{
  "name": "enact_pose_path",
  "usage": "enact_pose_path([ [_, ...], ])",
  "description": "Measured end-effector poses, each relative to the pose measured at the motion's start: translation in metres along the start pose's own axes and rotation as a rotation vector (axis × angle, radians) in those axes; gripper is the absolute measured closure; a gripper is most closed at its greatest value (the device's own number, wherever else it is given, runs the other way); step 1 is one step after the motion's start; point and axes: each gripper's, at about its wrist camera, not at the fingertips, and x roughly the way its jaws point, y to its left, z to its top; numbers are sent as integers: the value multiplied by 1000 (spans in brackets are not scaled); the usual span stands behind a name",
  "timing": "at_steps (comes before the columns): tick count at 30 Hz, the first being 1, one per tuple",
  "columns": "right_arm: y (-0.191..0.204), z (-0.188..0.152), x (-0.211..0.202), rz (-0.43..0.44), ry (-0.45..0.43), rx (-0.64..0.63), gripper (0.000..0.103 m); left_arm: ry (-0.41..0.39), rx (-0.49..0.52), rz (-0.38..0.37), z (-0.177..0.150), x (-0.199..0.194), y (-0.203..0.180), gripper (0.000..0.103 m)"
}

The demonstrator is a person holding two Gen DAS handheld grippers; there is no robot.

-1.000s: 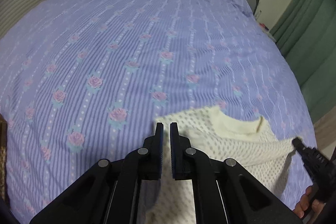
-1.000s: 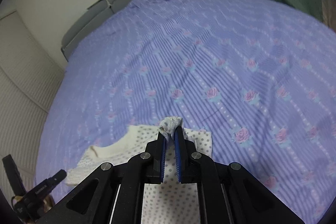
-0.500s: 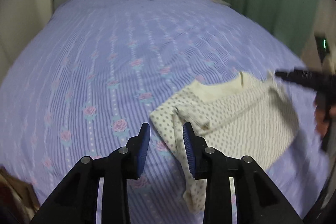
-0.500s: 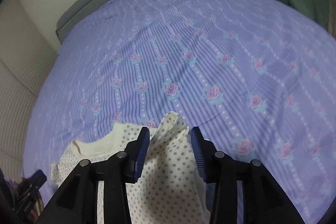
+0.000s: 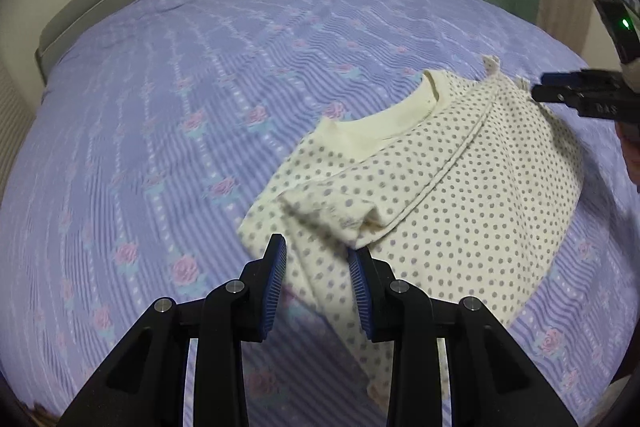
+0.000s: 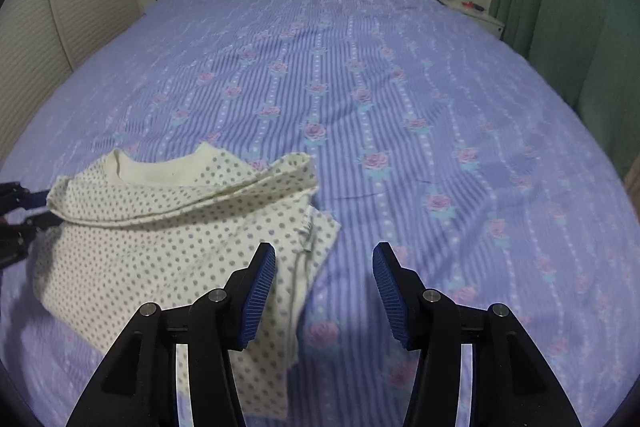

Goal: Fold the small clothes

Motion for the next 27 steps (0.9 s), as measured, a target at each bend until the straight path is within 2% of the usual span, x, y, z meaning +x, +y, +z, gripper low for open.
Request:
enact_pose_path([
  [3, 0, 3, 11, 20, 3, 0, 51, -1, 7, -26, 6, 9, 1, 70],
  [6, -2, 8, 25, 48, 12, 16, 51, -12, -41, -68, 16, 16, 10, 70],
  [9, -14, 16, 41, 103, 22, 89, 51, -20, -154, -136, 24, 26, 25, 70],
  [13, -22, 26, 61, 152, 52, 161, 51, -20, -362, -272, 26, 40, 51, 70],
  [17, -15, 32, 72, 159, 66, 151, 51, -48, -470, -336, 26, 43, 61, 71],
  [19, -11, 35, 76, 169, 68, 150, 51, -57, -490, -340, 28, 44, 62, 71],
  [21, -9, 38, 80, 167, 70, 158, 51, -51, -507, -321, 27, 46, 63, 76],
  [22, -8, 40, 83, 168, 70, 158, 51, -48, -514, -305, 26, 45, 64, 90],
  [23, -7, 40, 84, 165, 68, 161, 51, -52, -529, -293, 23, 43, 66, 95],
  [24, -7, 39, 83, 160, 62, 167, 56, -62, -533, -293, 21, 39, 66, 95],
  [25, -7, 39, 81, 158, 54, 169, 71, -92, -523, -277, 19, 31, 65, 96],
  [27, -3, 39, 72, 138, 32, 150, 89, -123, -503, -253, 19, 18, 61, 96],
])
